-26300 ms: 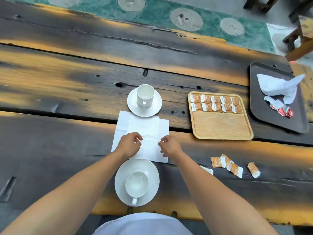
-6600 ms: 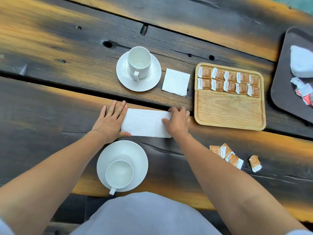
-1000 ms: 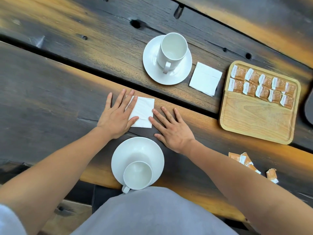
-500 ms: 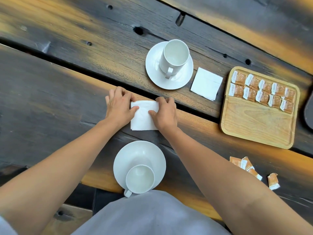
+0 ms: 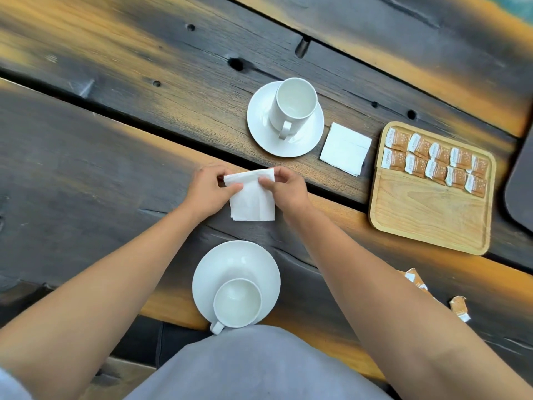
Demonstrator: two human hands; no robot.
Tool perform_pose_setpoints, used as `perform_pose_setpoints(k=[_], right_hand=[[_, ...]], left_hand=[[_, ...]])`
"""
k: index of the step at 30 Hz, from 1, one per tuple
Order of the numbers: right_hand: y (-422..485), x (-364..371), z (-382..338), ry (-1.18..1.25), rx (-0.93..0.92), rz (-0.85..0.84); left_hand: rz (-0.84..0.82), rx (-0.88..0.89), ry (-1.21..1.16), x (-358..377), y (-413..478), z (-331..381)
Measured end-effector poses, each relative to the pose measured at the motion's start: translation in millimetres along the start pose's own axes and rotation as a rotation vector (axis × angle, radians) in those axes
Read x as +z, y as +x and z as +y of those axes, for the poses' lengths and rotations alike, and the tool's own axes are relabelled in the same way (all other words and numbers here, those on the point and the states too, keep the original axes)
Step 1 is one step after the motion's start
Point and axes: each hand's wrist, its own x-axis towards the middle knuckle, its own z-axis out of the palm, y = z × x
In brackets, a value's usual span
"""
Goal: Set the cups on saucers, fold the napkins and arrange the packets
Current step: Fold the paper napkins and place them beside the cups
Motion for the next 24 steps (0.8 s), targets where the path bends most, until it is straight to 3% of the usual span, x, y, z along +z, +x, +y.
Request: perform_pose_setpoints(k=[3,5,13,24], right_hand=[[-13.2,-5.1,-7.6,0.162,0.084,-0.056],[-29.1,-7.1,-11.3,0.220,0.139,-0.142],[-98.3,4.1,0.9,0.149,0.143,-0.186],[-155.9,73.0,16.8,0.074,0.087,-0.209]], left_hand=[[-0.076,-0.190,-0.556,-8.8,-12.7,13.9],[-0.081,-0.286,-0.716,-13.5,-23.7,19.5],[-0.131,-0.376,-0.718,-46.5,-97.4,18.7],[0.020,-0.351,-0.644,-103.4,-172.8,-29.0]])
